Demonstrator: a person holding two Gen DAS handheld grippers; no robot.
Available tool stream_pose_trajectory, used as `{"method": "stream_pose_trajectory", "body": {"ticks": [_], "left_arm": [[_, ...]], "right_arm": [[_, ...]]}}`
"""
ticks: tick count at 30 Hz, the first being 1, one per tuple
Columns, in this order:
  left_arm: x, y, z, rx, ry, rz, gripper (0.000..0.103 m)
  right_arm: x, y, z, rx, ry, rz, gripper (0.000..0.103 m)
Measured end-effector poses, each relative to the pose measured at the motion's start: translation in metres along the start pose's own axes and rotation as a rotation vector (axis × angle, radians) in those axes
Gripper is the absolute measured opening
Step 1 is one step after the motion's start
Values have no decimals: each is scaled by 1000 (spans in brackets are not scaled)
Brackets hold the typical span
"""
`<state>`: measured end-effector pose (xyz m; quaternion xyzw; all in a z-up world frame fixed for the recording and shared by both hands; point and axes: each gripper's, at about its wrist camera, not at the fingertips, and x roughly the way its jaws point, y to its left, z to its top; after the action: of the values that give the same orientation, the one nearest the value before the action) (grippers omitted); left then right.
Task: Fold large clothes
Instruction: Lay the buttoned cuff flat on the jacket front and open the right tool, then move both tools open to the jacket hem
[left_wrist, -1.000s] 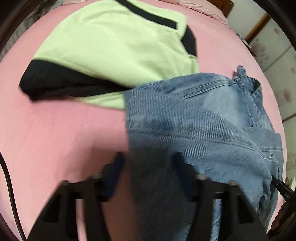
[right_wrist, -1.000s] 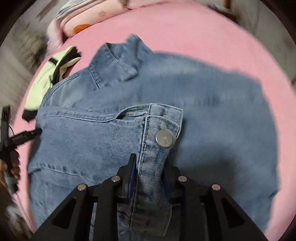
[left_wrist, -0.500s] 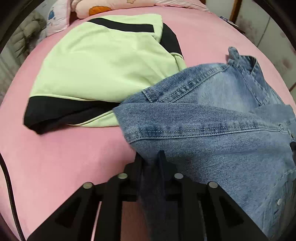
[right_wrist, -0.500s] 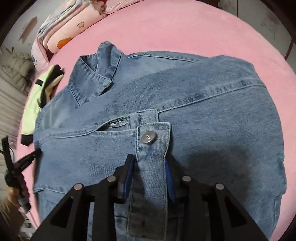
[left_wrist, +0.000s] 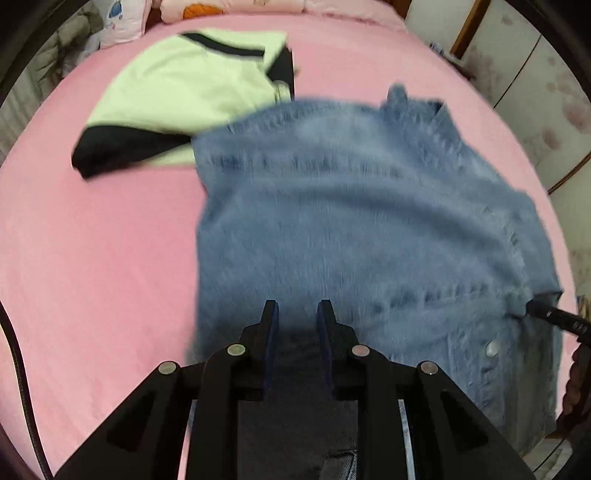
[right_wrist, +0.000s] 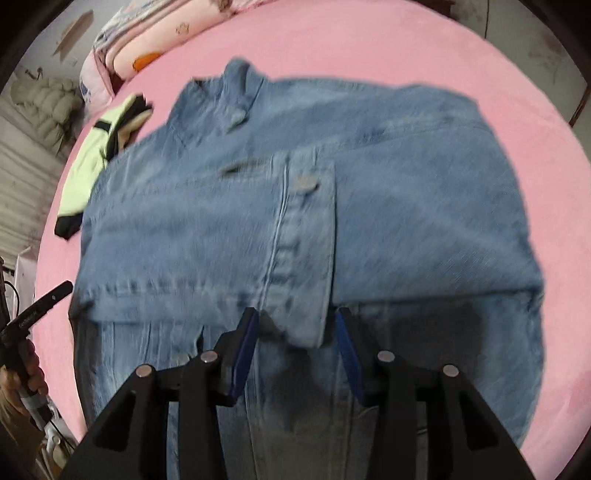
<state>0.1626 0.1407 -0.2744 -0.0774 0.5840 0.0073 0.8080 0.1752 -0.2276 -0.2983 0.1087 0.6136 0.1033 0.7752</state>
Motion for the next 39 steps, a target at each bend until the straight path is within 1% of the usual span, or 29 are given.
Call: {"method": "stream_pose_trajectory", "body": {"ticks": [2, 4, 6, 7, 8, 9, 10, 11, 12, 13, 14, 15, 17, 19, 21, 23, 24, 25, 26, 28, 29, 30, 32, 35, 36, 39], "left_arm": [[6, -1, -6, -38, 2, 3, 20], [12, 2, -6, -73, 4, -2, 20], [14, 5, -7, -97, 2, -5, 20], [15, 7, -7, -98, 2, 1, 20], [16, 8, -8, -96, 0, 9, 20], [17, 7, -6, -95, -1, 15, 20], [17, 6, -7, -93, -5, 28, 20], [17, 6, -7, -89, -8, 40, 20], [17, 5, -7, -87, -11, 49, 20], [20, 3, -5, -90, -13, 56, 20], [20, 2, -5, -97, -17, 66, 20], [22, -1, -4, -100, -21, 77, 20], [26, -4, -6, -101, -29, 105, 20], [30, -9, -7, -90, -32, 134, 20], [33, -16, -9, -55, -38, 183, 20], [32, -23, -10, -16, -39, 233, 22], [30, -26, -9, -10, -34, 248, 28], [26, -27, -8, -14, -22, 263, 38], [21, -27, -8, -29, -14, 268, 44], [6, -27, -10, -66, -16, 268, 63], [-5, -27, -11, -94, -18, 257, 67], [-15, -27, -13, -118, -24, 251, 70], [-39, -31, -17, -161, -38, 242, 70], [-76, -43, -24, -202, -59, 230, 71], [-90, -49, -26, -210, -68, 222, 73], [-129, -64, -31, -205, -91, 202, 77]], "right_arm": [[10, -10, 2, 74, 23, 77, 43], [17, -20, 4, 123, 24, 133, 45], [18, -28, 4, 146, 22, 162, 40], [16, -29, 3, 131, 12, 162, 35], [7, -26, 2, 83, -29, 132, 29], [-3, -18, 1, 21, -75, 99, 27], [-9, -11, 2, -25, -103, 75, 22], [-17, 0, 3, -89, -149, -1, 4], [-22, 7, 4, -147, -191, -78, 3], [-22, 11, 8, -180, -216, -106, 3], [-20, 11, 11, -194, -220, -118, 3], [-15, 10, 13, -198, -206, -123, 3], [1, 6, 15, -205, -151, -139, 4], [8, 2, 13, -204, -133, -142, 4], [7, 0, 12, -195, -129, -136, 6], [4, -4, 14, -163, -104, -115, 10], [3, -4, 15, -150, -88, -104, 11], [-1, -6, 14, -135, -71, -78, 13], [-6, -7, 14, -129, -65, -58, 14], [-19, -5, 11, -144, -67, -44, 16], [-25, -2, 10, -158, -64, -49, 19], [-33, 1, 8, -177, -59, -58, 21], [-46, 4, 7, -191, -46, -50, 27], [-74, 8, 5, -196, -42, -8, 27], [-85, 9, 5, -197, -43, 4, 27], [-123, 14, 5, -212, -70, 18, 27]]}}
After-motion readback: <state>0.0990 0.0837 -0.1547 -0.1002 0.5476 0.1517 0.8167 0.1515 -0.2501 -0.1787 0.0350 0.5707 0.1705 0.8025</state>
